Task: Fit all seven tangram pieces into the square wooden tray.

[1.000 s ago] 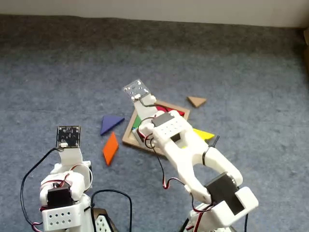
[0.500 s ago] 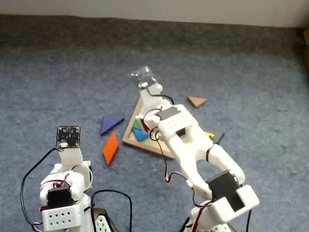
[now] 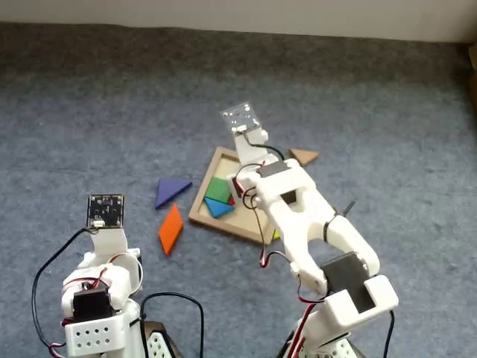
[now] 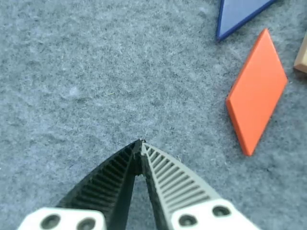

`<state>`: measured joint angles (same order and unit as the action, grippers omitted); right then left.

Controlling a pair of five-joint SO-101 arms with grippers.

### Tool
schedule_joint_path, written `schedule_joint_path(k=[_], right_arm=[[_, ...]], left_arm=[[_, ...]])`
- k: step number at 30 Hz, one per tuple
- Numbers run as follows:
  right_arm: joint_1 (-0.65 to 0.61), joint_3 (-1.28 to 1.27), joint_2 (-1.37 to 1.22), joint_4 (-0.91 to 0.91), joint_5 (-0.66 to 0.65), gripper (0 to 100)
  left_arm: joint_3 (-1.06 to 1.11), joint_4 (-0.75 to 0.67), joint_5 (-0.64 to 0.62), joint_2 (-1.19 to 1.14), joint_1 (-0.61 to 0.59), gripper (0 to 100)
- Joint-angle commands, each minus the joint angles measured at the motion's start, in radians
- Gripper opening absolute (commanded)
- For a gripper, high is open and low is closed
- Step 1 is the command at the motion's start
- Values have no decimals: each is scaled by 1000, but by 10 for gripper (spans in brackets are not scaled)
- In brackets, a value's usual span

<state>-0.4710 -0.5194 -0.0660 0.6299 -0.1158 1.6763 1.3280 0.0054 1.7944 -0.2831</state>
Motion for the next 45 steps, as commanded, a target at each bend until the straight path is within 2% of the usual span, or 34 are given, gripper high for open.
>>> schedule_joint_path(k=[1,12,19,25,33,39,45], right_arm=[[30,-4,15,36,3,5],[25,64,56,228,-26,5],[18,76,163,219,-25,5],[-4,22,53,142,-32,5],[82,25,-4,249,-38,5],[153,24,-8,282,-253,5],[208,25,-2,282,-264,5]], left_arm=[[19,5,3,27,-8,7],[19,5,3,27,-8,7],[19,5,3,27,-8,7],[19,5,3,27,-8,7],[19,5,3,27,-8,7],[19,5,3,27,-8,7],[19,5,3,27,-8,7]])
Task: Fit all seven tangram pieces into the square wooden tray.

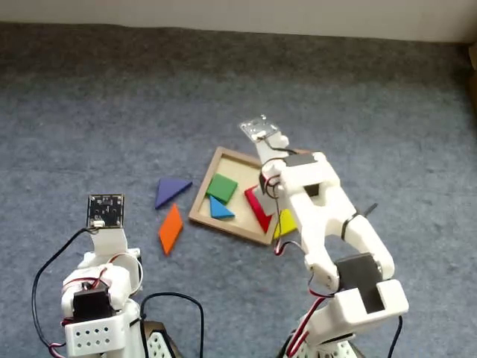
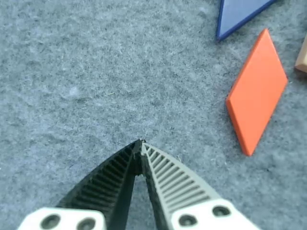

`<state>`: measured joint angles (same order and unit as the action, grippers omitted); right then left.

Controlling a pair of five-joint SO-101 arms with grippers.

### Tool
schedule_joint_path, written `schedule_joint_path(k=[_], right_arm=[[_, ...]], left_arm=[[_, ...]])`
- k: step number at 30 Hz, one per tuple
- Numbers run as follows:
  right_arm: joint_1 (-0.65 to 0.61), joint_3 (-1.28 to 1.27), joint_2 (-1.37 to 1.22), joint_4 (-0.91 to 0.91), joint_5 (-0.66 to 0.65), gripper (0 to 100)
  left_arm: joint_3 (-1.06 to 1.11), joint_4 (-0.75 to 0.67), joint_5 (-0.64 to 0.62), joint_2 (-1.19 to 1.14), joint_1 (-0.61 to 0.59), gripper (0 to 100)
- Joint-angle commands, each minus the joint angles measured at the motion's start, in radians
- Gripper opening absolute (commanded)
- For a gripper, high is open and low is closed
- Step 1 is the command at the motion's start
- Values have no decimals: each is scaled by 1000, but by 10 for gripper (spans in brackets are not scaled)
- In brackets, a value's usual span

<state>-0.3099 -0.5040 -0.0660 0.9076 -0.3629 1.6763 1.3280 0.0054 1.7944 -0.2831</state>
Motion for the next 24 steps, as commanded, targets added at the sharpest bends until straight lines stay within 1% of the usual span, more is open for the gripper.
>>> schedule_joint_path(k=[1,7,10,15,21,24], right_arm=[[51,10,-1,10,-17,5],[33,61,102,159,-11,5],[-2,67,193,171,-6,5],[-101,64,263,134,150,5],[-214,68,226,54,285,12],[-259,73,189,51,350,83]], left_arm=[[19,5,3,27,-8,7],[19,5,3,27,-8,7],[19,5,3,27,-8,7],[19,5,3,27,-8,7],[19,5,3,27,-8,7],[19,5,3,27,-8,7]])
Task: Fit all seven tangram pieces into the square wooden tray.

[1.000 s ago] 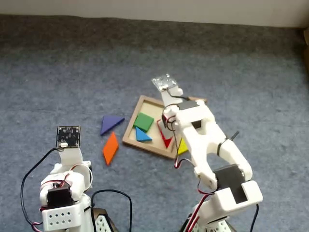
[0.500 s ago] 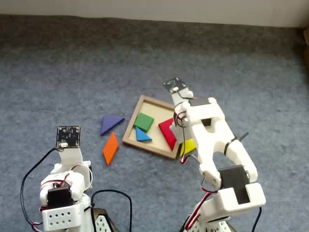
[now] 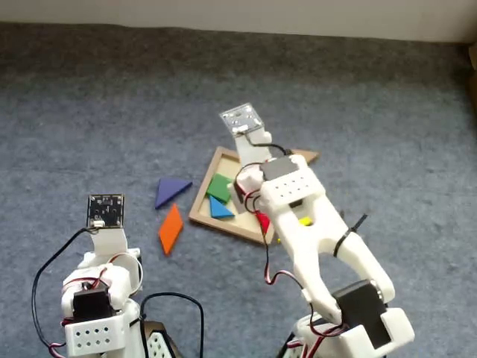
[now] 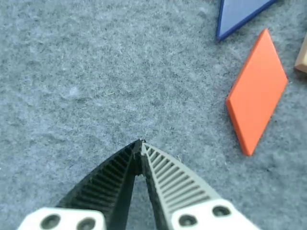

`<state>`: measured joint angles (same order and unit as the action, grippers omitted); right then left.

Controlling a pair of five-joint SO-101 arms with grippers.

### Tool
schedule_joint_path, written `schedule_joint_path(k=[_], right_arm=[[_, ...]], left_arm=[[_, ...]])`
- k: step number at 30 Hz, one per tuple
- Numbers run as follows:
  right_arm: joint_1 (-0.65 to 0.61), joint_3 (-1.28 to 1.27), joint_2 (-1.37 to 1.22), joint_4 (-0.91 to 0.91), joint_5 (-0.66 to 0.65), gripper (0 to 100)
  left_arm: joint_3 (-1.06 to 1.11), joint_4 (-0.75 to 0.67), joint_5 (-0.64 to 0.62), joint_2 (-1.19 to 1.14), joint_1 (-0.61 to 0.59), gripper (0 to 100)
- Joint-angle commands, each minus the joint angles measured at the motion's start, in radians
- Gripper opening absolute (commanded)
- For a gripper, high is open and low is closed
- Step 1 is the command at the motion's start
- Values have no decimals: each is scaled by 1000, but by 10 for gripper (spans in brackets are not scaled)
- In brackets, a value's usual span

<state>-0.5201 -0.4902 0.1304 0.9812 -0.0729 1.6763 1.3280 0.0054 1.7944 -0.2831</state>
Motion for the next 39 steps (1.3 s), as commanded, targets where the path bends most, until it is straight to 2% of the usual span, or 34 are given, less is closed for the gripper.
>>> schedule_joint_path(k=[1,3,11,31,39], right_arm=[[-61,59,-24,-19,80,113],[-84,62,-61,-21,101,153],[-170,166,-213,-31,107,156],[-180,274,-435,-27,107,156],[-206,278,-433,76,107,156]], left_arm=[[19,5,3,27,-8,7],[19,5,3,27,-8,7],[19,5,3,27,-8,7],[19,5,3,27,-8,7],[19,5,3,27,-8,7]])
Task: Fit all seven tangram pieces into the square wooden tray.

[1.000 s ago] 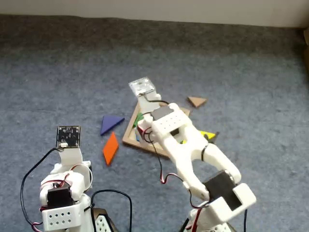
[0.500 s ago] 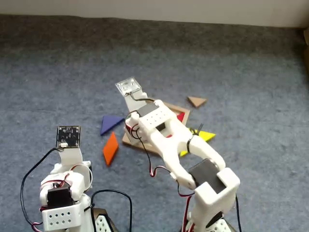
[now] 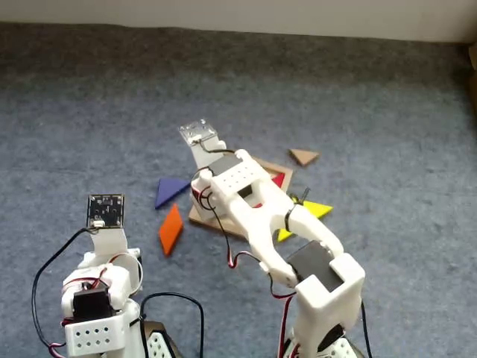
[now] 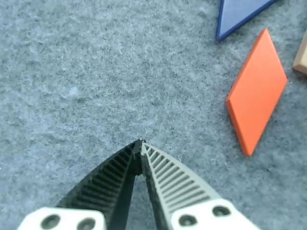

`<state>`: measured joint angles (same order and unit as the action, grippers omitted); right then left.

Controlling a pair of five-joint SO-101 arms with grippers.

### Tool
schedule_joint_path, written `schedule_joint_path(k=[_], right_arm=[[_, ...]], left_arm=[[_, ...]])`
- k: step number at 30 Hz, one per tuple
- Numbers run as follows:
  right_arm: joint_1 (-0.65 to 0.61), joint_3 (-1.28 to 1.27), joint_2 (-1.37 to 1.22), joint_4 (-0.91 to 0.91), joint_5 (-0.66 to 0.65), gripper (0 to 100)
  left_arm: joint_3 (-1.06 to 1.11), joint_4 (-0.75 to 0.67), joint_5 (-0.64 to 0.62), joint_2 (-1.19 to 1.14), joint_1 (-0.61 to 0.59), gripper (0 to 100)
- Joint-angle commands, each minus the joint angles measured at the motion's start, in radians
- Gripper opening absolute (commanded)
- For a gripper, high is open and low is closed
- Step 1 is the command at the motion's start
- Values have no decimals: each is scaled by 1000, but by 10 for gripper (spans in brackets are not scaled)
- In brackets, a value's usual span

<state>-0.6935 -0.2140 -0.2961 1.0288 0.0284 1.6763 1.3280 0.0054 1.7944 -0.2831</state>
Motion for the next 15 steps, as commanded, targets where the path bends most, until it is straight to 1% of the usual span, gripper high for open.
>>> schedule_joint_path(k=[1,5,13,15], right_arm=[[-45,-2,-8,28,6,156],[-99,-4,-7,30,3,156],[-99,-4,-12,28,0,156],[-97,-4,-12,27,0,142]], left_arm=[[19,5,3,27,-8,7],[19,5,3,27,-8,7],[19,5,3,27,-8,7],[19,5,3,27,-8,7]])
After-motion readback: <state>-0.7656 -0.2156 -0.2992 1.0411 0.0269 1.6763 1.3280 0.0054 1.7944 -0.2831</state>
